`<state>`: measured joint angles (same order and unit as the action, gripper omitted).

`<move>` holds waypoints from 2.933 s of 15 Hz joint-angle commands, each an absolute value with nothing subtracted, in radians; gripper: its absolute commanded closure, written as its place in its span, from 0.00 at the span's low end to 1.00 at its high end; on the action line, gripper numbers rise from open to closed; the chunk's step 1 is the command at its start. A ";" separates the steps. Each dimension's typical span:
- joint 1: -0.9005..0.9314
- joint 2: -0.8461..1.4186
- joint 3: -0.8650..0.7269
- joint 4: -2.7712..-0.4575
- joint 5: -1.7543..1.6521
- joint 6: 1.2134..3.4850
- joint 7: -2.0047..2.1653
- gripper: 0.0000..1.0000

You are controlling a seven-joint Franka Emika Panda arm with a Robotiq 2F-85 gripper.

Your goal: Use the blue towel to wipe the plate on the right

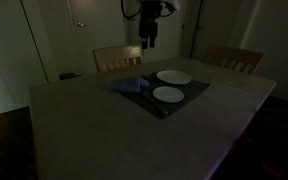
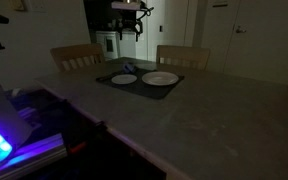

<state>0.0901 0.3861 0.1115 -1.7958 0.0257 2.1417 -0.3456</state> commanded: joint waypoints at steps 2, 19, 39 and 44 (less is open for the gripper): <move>0.091 0.464 0.133 -1.761 0.011 2.244 -0.355 0.00; 0.109 0.627 0.154 -1.644 -0.031 2.235 -0.345 0.00; 0.181 0.827 0.101 -1.517 -0.134 2.285 -0.199 0.26; 0.186 0.821 0.083 -1.524 -0.139 2.287 -0.156 0.62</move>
<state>0.1731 0.8235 0.0985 -1.5234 -0.1147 2.2785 -0.1900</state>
